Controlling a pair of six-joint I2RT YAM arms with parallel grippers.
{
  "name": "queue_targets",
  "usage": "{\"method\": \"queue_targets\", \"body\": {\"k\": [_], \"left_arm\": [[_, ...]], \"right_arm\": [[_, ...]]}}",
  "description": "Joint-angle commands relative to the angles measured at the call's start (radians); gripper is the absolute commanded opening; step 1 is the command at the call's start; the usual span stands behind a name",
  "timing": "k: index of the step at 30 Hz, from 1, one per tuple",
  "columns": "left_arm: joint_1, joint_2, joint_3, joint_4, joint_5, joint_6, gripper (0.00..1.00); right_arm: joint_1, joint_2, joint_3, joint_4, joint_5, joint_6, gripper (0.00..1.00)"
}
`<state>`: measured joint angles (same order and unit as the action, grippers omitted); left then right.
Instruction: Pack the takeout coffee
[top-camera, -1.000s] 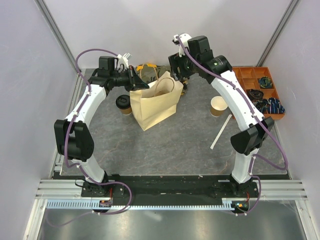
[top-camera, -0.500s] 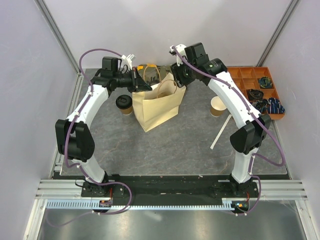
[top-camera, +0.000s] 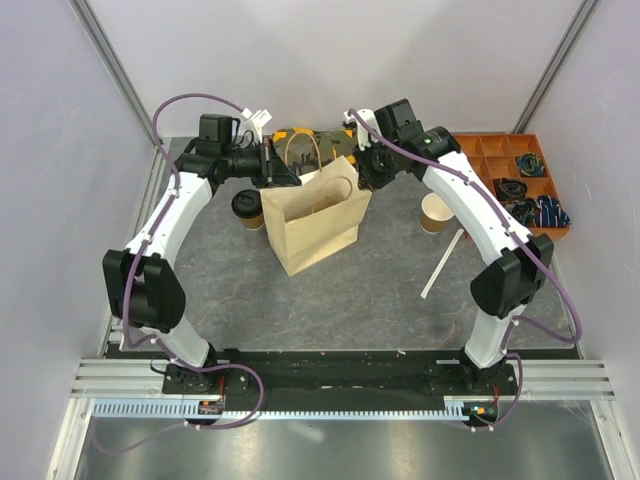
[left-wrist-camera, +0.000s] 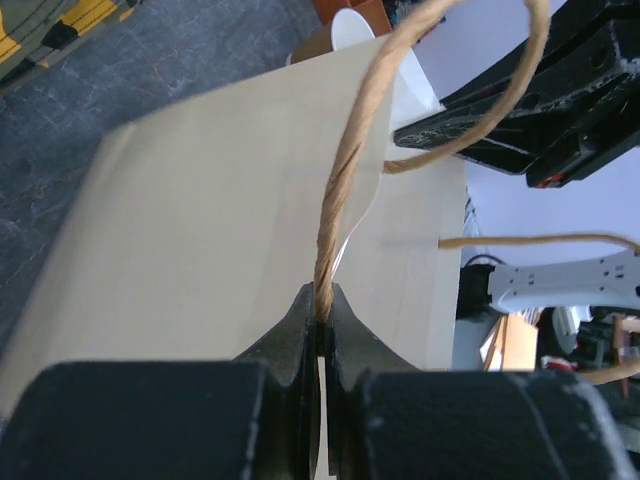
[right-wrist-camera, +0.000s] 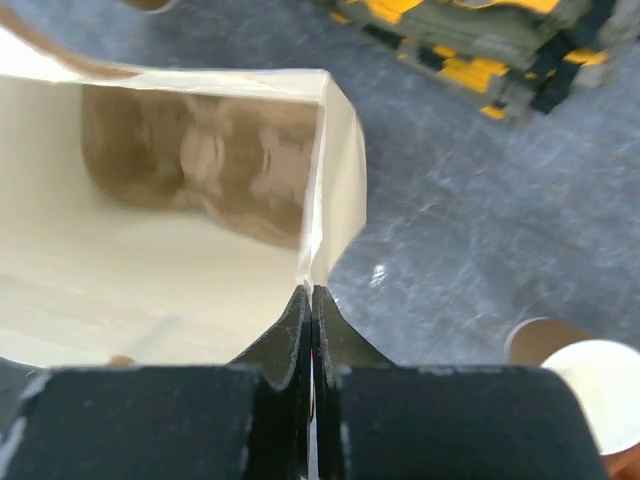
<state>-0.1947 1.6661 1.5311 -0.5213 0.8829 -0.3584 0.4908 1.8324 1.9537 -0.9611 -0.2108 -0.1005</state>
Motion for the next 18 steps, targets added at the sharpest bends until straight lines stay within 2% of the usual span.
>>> {"method": "queue_targets", "body": {"k": [1, 11, 16, 18], "left_arm": [[-0.012, -0.086, -0.011, -0.097, 0.01, 0.153, 0.09], [-0.018, -0.213, -0.078, -0.158, 0.017, 0.303, 0.51], [-0.041, -0.246, -0.086, -0.233, 0.019, 0.361, 0.59], [-0.048, -0.261, -0.094, -0.24, 0.019, 0.395, 0.63]], "right_arm": [[0.0, -0.131, -0.055, -0.03, -0.091, 0.059, 0.0], [0.002, -0.275, -0.222, -0.057, -0.084, 0.122, 0.0], [0.003, -0.35, -0.285, -0.099, -0.122, 0.128, 0.0], [0.003, -0.373, -0.295, -0.126, -0.137, 0.139, 0.05]]}}
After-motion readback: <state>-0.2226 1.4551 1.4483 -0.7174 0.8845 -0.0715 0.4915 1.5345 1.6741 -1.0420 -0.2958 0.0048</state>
